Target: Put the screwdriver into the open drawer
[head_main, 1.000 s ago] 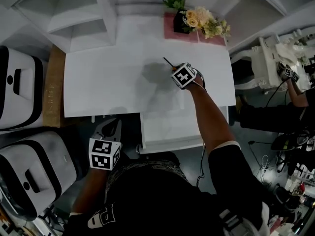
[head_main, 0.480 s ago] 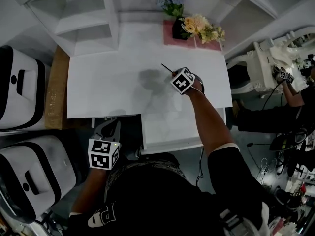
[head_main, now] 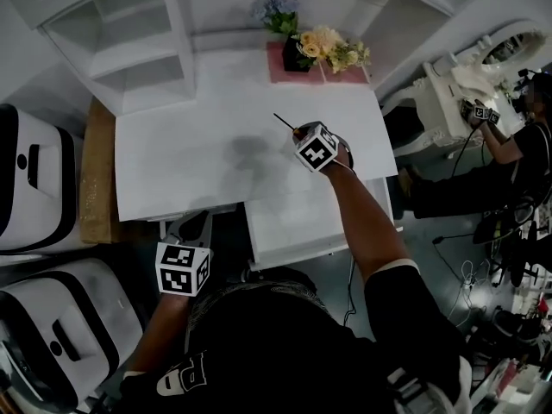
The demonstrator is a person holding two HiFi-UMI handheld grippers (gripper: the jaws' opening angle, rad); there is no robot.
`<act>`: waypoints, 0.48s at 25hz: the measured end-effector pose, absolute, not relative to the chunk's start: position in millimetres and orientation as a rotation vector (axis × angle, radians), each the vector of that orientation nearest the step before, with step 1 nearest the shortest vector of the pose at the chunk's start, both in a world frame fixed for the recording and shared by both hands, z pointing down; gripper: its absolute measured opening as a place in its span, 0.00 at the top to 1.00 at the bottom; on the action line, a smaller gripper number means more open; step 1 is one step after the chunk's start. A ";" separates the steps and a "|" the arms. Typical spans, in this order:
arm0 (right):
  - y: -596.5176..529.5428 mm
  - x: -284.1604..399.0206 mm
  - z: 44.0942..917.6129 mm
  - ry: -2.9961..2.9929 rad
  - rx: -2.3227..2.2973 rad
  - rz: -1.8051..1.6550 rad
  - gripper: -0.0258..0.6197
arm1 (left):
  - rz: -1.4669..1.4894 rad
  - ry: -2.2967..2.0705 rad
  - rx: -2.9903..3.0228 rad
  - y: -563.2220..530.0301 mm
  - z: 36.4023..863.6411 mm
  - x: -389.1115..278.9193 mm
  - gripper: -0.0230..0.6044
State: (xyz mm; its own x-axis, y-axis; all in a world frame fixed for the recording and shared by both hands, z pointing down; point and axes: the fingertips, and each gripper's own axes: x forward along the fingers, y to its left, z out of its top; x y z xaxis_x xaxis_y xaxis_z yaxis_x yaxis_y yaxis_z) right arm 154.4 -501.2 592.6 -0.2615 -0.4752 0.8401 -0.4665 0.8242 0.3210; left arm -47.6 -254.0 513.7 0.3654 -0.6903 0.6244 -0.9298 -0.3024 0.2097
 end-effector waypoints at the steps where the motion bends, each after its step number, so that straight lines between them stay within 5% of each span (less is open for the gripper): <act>1: -496.6 154.5 588.3 -1.901 0.718 -0.006 0.84 | 0.572 -1.387 2.095 -254.1 513.0 -47.7 0.95; 12: -453.5 156.9 541.7 -1.968 0.886 0.032 0.84 | 0.547 -1.281 2.227 -261.2 491.4 -46.7 0.95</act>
State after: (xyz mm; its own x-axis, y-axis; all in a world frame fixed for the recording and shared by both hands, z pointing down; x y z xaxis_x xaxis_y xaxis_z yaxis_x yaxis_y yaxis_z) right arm 156.9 -453.5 541.7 -0.2928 -0.5694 0.7681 -0.5938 0.7379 0.3207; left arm -46.7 -261.2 491.4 0.4742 -0.6705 0.5706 -0.8758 -0.4255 0.2278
